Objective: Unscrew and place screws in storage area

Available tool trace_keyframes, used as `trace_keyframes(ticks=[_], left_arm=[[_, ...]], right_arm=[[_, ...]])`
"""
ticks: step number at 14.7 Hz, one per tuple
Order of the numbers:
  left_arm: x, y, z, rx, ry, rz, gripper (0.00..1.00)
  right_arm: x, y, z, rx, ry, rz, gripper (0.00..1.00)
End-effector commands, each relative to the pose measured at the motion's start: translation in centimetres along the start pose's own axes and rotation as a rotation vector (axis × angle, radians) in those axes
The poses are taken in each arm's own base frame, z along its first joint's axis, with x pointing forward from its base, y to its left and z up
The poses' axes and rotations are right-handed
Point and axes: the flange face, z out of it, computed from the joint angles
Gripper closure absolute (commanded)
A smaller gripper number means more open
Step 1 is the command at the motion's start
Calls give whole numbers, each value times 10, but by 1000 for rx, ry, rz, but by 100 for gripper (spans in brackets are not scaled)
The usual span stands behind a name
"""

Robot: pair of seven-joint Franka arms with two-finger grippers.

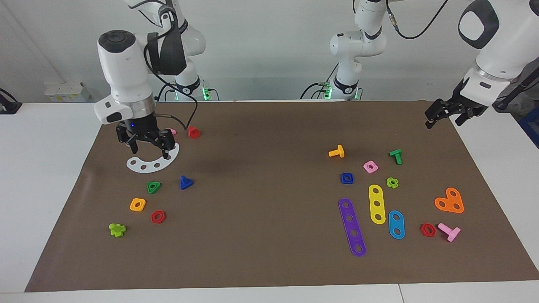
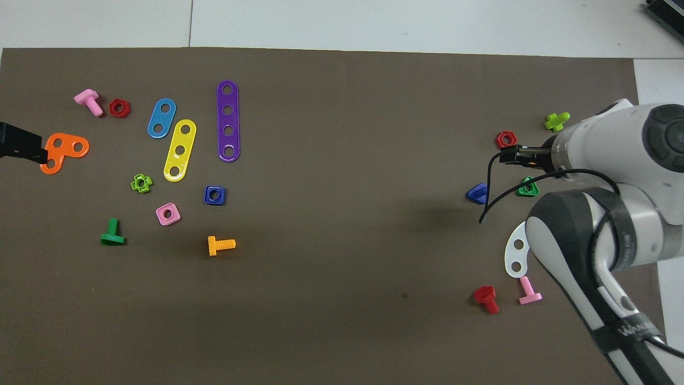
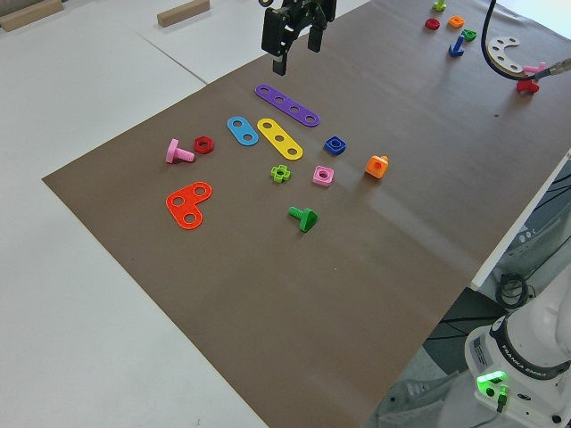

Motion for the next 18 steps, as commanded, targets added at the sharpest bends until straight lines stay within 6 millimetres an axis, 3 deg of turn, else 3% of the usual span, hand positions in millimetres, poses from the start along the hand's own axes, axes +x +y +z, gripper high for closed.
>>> trace_keyframes(ticks=[1, 5, 8, 11, 18], left_arm=[[-7, 0, -1, -12, 14, -13, 0], [-7, 0, -1, -12, 14, -13, 0], [-7, 0, -1, -12, 14, -13, 0], [-8, 0, -2, -12, 15, -13, 0], [-7, 0, -1, -12, 14, -11, 0]], right_arm=[[10, 6, -37, 53, -30, 22, 1], [6, 13, -81, 25, -94, 20, 1], [-8, 23, -92, 21, -135, 28, 0], [-27, 25, -83, 7, -185, 25, 0], [-29, 24, -83, 18, -185, -21, 0]])
